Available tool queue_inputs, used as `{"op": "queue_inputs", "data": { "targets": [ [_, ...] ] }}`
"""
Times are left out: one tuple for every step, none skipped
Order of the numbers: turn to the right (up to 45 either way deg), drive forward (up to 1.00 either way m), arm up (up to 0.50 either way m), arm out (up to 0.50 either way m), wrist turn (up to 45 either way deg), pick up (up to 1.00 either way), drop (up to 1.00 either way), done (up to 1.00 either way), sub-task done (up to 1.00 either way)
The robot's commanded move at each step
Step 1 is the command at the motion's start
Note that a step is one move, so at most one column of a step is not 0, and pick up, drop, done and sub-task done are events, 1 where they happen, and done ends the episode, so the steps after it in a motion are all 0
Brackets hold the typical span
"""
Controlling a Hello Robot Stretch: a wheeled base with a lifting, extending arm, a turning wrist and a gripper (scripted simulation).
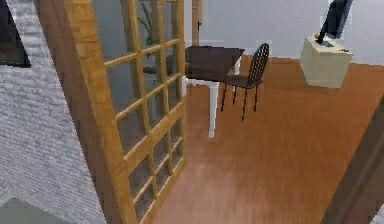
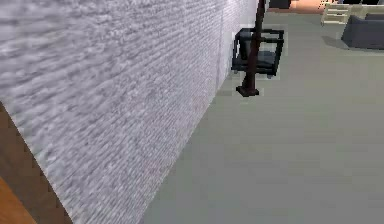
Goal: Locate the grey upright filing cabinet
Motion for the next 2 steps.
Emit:
{"op": "queue_inputs", "data": {
  "targets": [
    [0.0, 0.25, 0.0, 0.0, 0.0, 0.0, 0.0, 0.0, 0.0],
    [18.0, 0.0, 0.0, 0.0, 0.0, 0.0, 0.0, 0.0, 0.0]
  ]
}}
